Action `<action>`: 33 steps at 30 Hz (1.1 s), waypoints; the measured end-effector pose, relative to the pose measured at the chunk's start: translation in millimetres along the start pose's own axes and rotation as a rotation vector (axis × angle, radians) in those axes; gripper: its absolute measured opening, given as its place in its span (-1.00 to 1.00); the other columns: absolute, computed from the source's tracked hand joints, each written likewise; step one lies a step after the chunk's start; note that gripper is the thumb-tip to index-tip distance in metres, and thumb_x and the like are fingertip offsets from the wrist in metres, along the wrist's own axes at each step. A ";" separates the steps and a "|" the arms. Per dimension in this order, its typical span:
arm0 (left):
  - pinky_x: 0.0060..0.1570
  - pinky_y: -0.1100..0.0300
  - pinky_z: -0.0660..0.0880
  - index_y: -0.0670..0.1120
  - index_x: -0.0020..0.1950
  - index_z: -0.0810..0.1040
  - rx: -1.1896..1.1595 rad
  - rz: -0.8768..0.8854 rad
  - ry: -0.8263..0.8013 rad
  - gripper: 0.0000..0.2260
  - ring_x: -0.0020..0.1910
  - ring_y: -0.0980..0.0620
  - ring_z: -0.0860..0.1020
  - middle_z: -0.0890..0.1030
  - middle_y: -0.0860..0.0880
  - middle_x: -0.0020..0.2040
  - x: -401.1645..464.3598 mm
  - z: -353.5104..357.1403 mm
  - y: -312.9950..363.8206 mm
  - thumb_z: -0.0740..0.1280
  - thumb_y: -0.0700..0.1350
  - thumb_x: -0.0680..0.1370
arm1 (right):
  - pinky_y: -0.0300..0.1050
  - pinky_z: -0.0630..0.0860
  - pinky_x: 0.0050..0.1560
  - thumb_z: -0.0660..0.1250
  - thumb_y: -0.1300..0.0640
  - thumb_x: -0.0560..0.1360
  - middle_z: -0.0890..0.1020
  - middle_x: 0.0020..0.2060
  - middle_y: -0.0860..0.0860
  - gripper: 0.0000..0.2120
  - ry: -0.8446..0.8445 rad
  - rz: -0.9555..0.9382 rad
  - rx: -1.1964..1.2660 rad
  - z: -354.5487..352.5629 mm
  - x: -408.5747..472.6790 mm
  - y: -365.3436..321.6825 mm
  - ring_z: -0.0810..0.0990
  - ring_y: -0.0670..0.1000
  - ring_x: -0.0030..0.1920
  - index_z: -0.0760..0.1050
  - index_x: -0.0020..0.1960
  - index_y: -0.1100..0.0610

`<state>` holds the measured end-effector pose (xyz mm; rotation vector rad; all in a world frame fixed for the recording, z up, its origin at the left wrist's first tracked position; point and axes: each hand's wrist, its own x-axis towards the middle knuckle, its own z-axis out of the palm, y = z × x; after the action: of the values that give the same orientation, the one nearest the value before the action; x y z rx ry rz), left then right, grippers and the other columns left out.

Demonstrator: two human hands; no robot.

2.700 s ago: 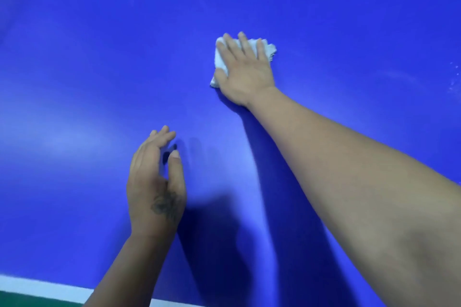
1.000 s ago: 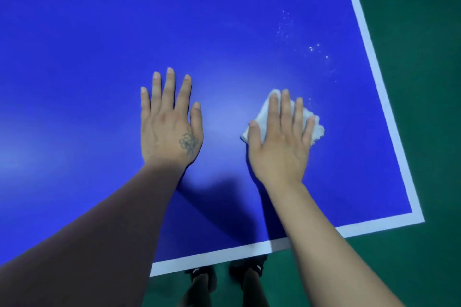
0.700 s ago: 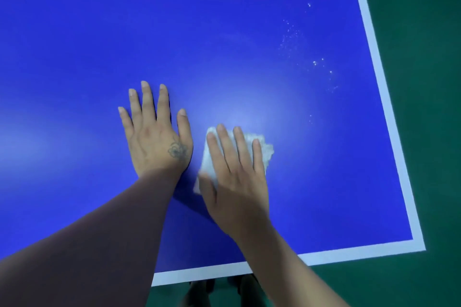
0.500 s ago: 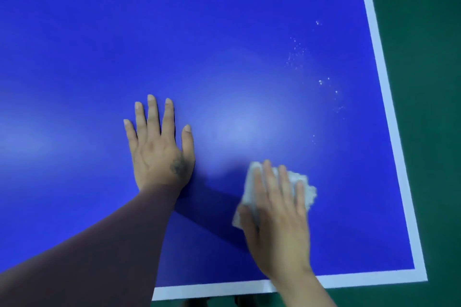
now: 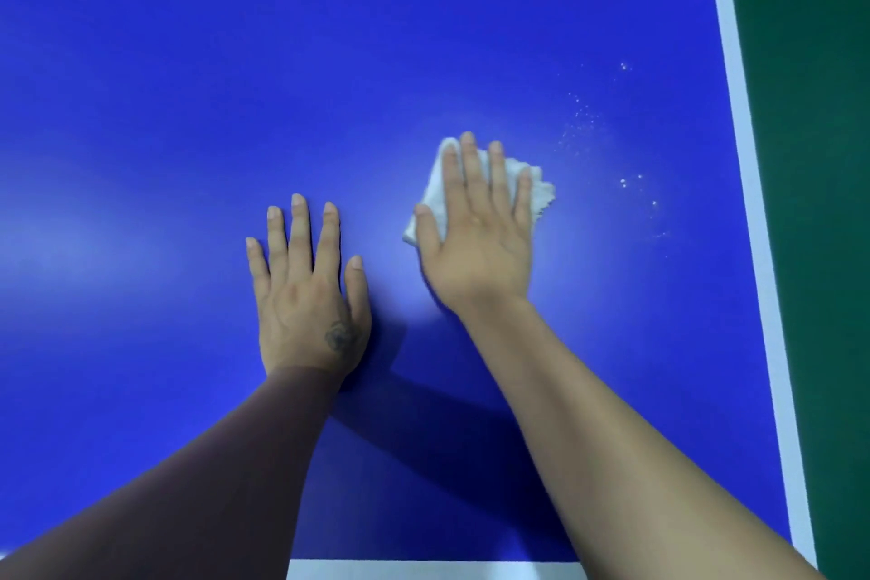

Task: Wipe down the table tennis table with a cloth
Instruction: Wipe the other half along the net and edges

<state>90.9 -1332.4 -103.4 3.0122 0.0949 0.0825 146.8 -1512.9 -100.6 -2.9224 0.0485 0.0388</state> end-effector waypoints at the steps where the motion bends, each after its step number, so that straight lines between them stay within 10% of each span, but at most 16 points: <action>1: 0.66 -0.33 0.00 -0.10 0.73 0.20 -0.002 0.002 0.000 -0.45 0.73 -0.26 0.03 0.13 -0.19 0.74 0.2 0.7 -0.6 0.01 0.06 0.75 | 0.27 -0.10 0.68 0.06 -0.21 0.70 0.07 0.73 -0.02 -0.30 0.001 -0.048 0.023 1.7 -7.8 -11.2 -0.06 0.09 0.73 0.03 0.74 0.06; 11: 0.66 -0.32 0.03 -0.12 0.72 0.24 0.003 0.002 -0.020 -0.42 0.72 -0.29 0.07 0.16 -0.19 0.73 -0.3 -0.5 -0.9 0.04 -0.07 0.67 | 0.26 0.02 0.68 0.06 -0.19 0.72 0.08 0.73 0.00 -0.33 -0.073 -0.068 -0.017 -14.2 -99.5 35.5 -0.03 0.09 0.73 0.05 0.74 0.06; 19: 0.67 -0.32 0.00 -0.11 0.74 0.18 -0.019 0.012 -0.039 -0.41 0.74 -0.25 -0.02 0.08 -0.17 0.75 -0.4 0.1 -3.2 0.04 -0.04 0.68 | 0.26 -0.14 0.69 -0.09 -0.22 0.70 0.01 0.74 0.00 -0.31 0.023 0.199 -0.008 -8.7 57.1 28.7 -0.09 0.11 0.73 -0.01 0.75 0.07; 25: 0.65 -0.35 0.03 -0.13 0.72 0.23 -0.027 0.021 -0.031 -0.40 0.74 -0.28 0.02 0.12 -0.19 0.74 -0.9 -0.6 -6.2 0.05 -0.04 0.66 | 0.26 -0.19 0.68 -0.03 -0.24 0.69 0.03 0.73 -0.02 -0.29 -0.017 -0.047 -0.014 3.1 116.8 -40.1 -0.08 0.12 0.73 -0.01 0.75 0.04; 33: 0.62 -0.38 0.09 -0.16 0.57 0.46 -0.226 -0.082 0.060 -0.48 0.67 -0.28 0.24 0.40 -0.17 0.64 11.0 -13.1 1.7 0.16 -0.08 0.61 | 0.22 -0.02 0.69 0.09 -0.15 0.73 0.05 0.73 -0.05 -0.35 -0.084 -0.236 0.041 -11.5 -28.5 1.4 -0.05 0.07 0.73 0.03 0.74 0.03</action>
<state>101.3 -1331.8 -89.6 2.7771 0.2012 0.1643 118.5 -1515.9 -88.8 -2.8607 -0.3044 0.1210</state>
